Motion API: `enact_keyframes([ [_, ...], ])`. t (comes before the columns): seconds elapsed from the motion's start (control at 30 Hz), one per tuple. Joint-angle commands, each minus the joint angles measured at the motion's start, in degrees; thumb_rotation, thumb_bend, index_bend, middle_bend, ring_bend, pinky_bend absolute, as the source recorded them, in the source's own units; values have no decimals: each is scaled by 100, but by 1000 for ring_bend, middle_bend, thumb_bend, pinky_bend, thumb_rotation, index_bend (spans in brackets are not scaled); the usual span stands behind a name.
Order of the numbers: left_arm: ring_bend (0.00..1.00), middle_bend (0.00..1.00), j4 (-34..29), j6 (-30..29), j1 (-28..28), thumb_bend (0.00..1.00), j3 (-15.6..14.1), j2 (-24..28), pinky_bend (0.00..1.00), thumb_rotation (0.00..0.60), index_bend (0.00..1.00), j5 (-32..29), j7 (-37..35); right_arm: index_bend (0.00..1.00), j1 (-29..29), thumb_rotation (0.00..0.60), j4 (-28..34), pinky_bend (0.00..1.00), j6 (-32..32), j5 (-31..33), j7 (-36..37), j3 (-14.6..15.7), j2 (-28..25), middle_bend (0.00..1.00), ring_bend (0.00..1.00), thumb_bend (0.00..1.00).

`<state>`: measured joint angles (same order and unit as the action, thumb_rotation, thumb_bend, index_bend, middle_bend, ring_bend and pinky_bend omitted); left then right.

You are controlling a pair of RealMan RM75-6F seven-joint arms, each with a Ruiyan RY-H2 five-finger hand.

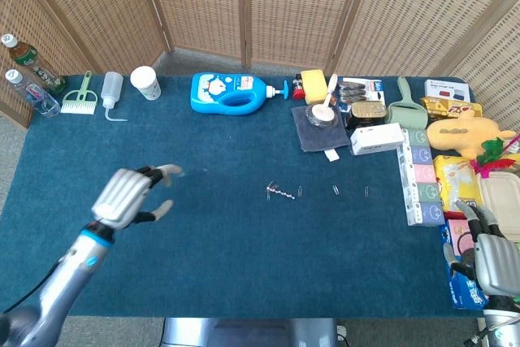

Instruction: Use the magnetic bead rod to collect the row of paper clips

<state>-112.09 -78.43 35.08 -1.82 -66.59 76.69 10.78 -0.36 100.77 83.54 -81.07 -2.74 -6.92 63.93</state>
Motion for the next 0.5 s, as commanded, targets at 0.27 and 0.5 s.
enact_keyframes([
  [0.27,435,449,178,-1642,-1774,302,-889,564,768,578,311,1190,-613,79,269,600,179,372,-159,-162,-318,-2,2,164,91,394],
  [0.5,451,449,421,-2002,-2399,302,-1033,765,768,579,412,1396,-960,54,590,600,409,370,-275,-351,-729,-89,166,147,86,393],
])
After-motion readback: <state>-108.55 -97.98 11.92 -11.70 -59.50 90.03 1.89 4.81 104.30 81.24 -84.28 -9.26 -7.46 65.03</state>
